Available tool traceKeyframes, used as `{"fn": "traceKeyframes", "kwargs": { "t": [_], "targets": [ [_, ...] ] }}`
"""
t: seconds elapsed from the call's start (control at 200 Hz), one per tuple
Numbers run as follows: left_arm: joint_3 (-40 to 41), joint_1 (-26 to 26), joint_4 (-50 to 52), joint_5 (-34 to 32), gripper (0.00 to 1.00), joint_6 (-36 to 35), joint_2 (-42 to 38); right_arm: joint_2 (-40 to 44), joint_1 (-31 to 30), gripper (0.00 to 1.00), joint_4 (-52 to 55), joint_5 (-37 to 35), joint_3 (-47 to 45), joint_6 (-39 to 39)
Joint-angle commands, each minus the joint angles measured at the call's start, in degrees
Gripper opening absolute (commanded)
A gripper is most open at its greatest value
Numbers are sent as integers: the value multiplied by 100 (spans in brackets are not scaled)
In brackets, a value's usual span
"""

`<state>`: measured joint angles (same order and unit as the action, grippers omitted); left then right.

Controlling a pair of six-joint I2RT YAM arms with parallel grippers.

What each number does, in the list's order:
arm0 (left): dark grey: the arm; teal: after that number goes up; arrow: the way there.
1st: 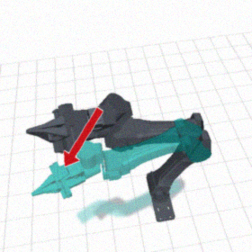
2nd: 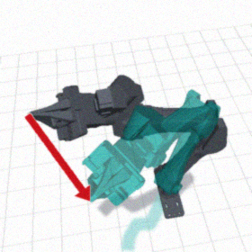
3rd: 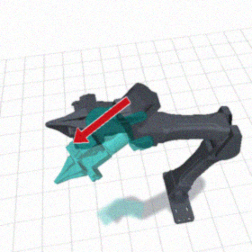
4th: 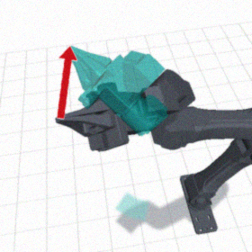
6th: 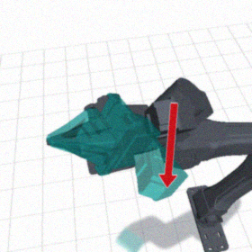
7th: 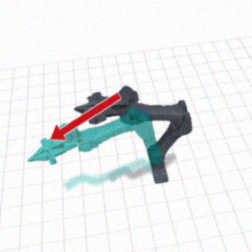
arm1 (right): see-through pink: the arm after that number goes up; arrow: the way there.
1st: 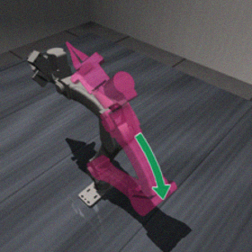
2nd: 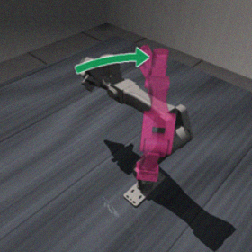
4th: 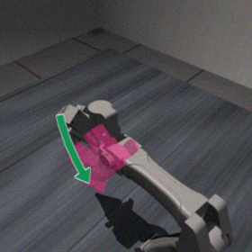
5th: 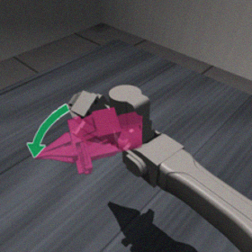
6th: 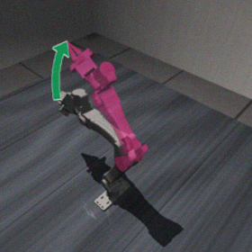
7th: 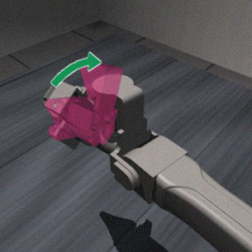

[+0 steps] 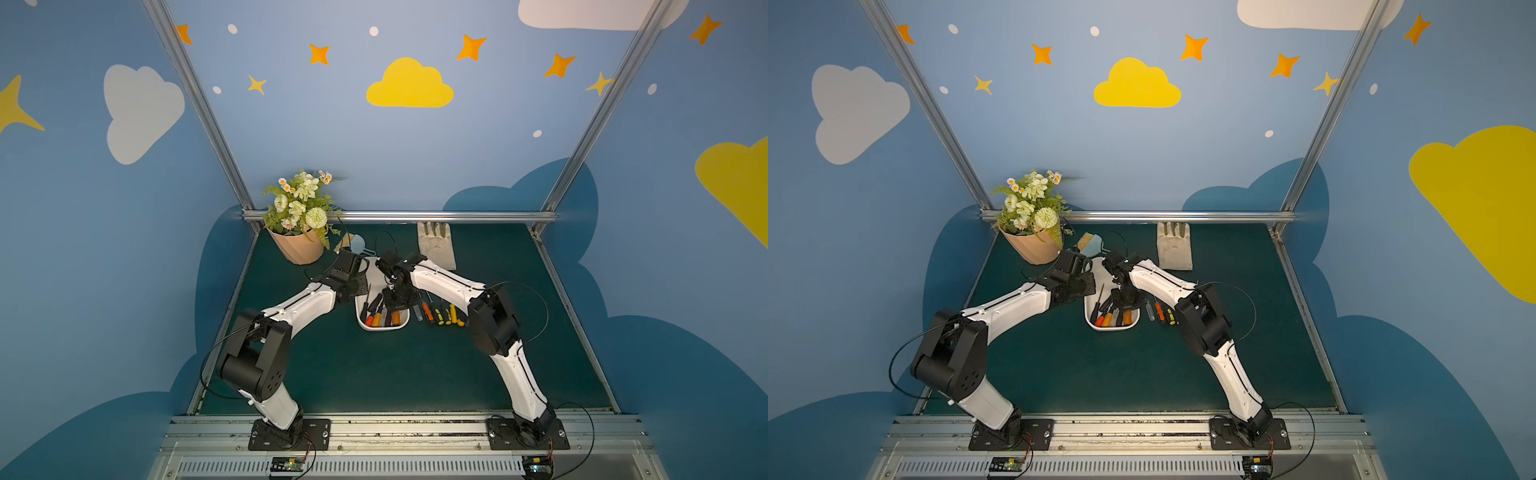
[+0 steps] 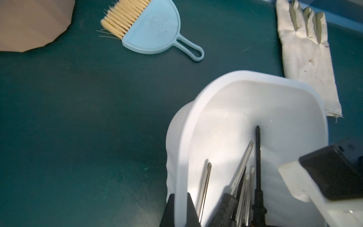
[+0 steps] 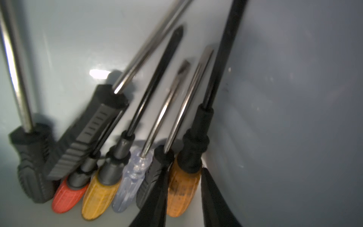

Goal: Take out the screwdriver from the storage box
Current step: Pick up the screwdriver from the storage box.

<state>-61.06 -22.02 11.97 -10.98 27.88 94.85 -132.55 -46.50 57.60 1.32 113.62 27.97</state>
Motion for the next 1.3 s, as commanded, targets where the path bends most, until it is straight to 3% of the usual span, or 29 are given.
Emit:
{"fn": "traceKeyframes", "kwargs": {
  "t": [0.0,0.265,0.486,0.591,0.641,0.766,0.896,1.162,1.297],
  "targets": [
    [-169,14,-204,70,2,101,-227,-447,7,32,234,160,51,70],
    [-162,14,-195,63,2,107,-258,-855,-11,34,598,395,321,-88],
    [-161,14,-186,-2,2,97,-307,-1077,-171,41,1370,-1041,630,-342],
    [-146,16,-184,-50,2,119,-326,-1139,-180,42,1570,-1392,642,-392],
    [-143,15,-186,-52,2,117,-325,-1149,-154,43,1571,-1258,631,-398],
    [-159,14,-169,-57,2,130,-320,-1008,-82,43,1057,-166,409,-374],
    [-158,14,-168,-74,2,120,-331,-920,-118,42,839,67,391,-334],
    [-156,16,-160,-101,2,117,-346,-1026,-144,31,959,-62,341,-403],
    [-157,14,-160,-109,2,113,-353,-623,-176,16,683,-322,48,-403]
  ]
}}
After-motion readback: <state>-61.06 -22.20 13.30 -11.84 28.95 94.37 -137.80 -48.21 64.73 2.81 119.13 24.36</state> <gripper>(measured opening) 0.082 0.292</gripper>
